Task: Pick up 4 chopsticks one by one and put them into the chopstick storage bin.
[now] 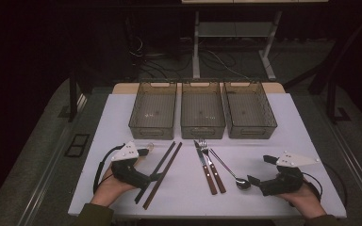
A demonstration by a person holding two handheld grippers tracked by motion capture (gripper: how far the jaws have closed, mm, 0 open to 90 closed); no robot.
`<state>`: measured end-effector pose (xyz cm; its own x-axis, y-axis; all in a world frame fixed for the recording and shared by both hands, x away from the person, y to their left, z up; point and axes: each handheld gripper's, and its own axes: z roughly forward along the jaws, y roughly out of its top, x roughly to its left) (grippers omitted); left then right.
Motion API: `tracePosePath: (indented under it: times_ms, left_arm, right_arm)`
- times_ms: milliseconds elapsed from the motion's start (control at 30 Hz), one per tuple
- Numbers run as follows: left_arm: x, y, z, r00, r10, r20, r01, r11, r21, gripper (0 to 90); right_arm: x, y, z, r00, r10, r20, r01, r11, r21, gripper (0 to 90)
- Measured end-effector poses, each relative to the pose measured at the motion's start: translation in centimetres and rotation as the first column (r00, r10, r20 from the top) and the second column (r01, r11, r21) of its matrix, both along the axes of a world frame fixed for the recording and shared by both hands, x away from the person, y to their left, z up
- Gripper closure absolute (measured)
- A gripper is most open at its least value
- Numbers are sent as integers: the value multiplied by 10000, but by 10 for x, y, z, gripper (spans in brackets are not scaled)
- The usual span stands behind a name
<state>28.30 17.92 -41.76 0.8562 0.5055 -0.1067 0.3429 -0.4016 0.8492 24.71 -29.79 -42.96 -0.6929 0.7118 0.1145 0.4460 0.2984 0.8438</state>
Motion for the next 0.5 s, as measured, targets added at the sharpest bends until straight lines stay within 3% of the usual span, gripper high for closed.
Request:
tracePosePath:
  times_ms: [500]
  left_arm:
    - [2,-4,2,10000,42,30,-43,9999,149,0]
  right_arm:
    - [2,-2,0,10000,-60,-8,60,9999,100,8]
